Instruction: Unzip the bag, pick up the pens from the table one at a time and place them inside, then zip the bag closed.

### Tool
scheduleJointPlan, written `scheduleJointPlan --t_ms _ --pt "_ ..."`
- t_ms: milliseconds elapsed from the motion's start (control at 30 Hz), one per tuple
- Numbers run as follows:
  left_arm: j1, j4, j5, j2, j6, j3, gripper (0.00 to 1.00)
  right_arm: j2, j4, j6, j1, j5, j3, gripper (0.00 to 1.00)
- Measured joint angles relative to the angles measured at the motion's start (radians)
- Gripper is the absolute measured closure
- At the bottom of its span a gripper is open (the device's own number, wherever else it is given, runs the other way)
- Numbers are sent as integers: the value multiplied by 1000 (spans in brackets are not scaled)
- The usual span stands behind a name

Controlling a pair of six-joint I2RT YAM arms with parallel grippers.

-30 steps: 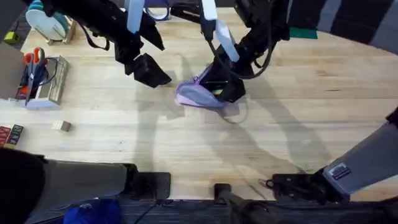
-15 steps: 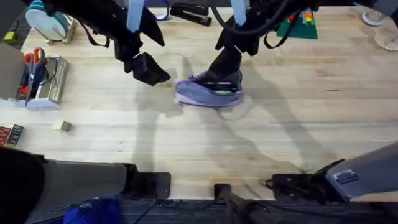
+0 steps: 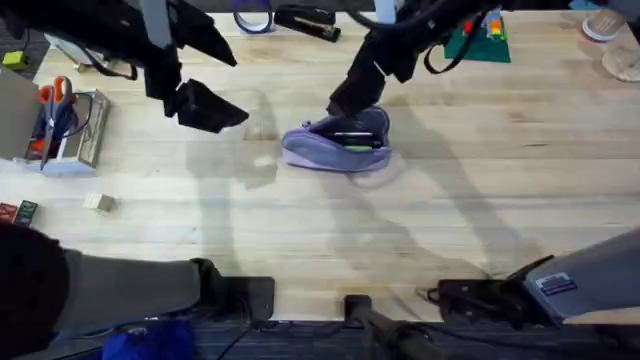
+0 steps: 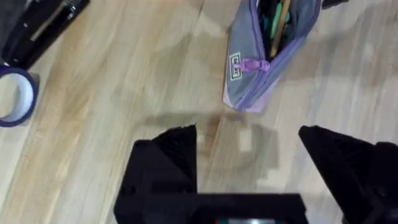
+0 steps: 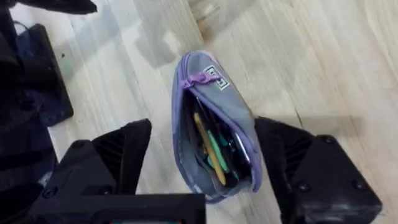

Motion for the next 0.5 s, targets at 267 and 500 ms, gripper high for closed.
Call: scheduleJointPlan --t_ms 267,500 --pt "19 -48 42 0 148 0 7 0 -2 76 0 0 75 7" --pt "89 -26 71 0 259 -38 8 0 -2 174 0 0 144 5"
